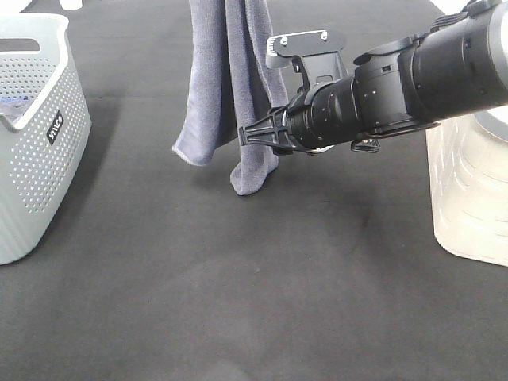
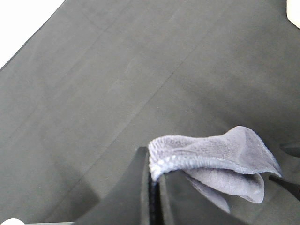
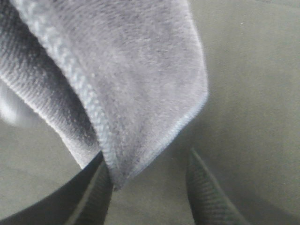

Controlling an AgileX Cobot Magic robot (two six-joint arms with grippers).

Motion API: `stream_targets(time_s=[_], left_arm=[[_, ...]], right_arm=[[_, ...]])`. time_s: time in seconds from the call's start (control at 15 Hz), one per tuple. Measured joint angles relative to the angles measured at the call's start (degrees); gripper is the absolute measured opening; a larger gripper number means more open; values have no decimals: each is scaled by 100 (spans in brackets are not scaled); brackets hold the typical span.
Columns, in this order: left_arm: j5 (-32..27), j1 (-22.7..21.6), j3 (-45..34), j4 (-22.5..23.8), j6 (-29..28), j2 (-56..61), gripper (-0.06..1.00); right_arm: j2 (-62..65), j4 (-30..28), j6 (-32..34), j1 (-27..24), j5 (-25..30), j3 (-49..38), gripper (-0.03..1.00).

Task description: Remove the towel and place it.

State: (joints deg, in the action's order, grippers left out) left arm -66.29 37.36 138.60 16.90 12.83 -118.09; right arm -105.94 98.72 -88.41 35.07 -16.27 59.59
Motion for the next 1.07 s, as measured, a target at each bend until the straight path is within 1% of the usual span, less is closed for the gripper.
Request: stream_targets(time_s=[0.07, 0.2, 0.33, 0.4, 0.53, 0.6, 0.67, 0.73, 0.8, 0.87, 0.93, 1.0, 1.07], left_arm=[[0, 0, 0, 0, 0, 0, 0], [0, 0, 0, -11, 0, 0, 0], [0, 0, 0, -23, 0, 0, 0], [0, 0, 0, -34, 0, 0, 0], [0, 0, 0, -46, 0, 0, 0], [0, 0, 0, -52, 0, 0, 0], [0, 0, 0, -52, 0, 0, 0], [0, 0, 0, -57, 0, 0, 0], [-6, 0, 0, -57, 0, 0, 0], [-52, 0, 0, -63, 6, 0, 0], [-160, 0, 0, -63, 57, 0, 0], [-281, 0, 0, -63, 143, 0, 0], [-321, 0, 0, -63, 223, 0, 0]], right_arm=[[0, -126, 132, 0, -80, 46, 48], [0, -292, 189, 0, -206, 223, 48], [6, -418, 212, 0, -258, 309, 45], [0, -579, 246, 0, -338, 309, 36], [-52, -865, 275, 0, -407, 309, 26], [-92, -974, 275, 0, -458, 309, 18], [-103, -1003, 275, 0, -493, 309, 7], [-103, -1037, 275, 0, -533, 309, 0], [-103, -1043, 264, 0, -539, 309, 0], [-103, -1031, 143, 0, -470, 309, 0], [-92, -831, -138, 0, -281, 309, 0], [-57, -413, -625, 0, -57, 309, 0], [11, -97, -1306, 0, 52, 281, 0]])
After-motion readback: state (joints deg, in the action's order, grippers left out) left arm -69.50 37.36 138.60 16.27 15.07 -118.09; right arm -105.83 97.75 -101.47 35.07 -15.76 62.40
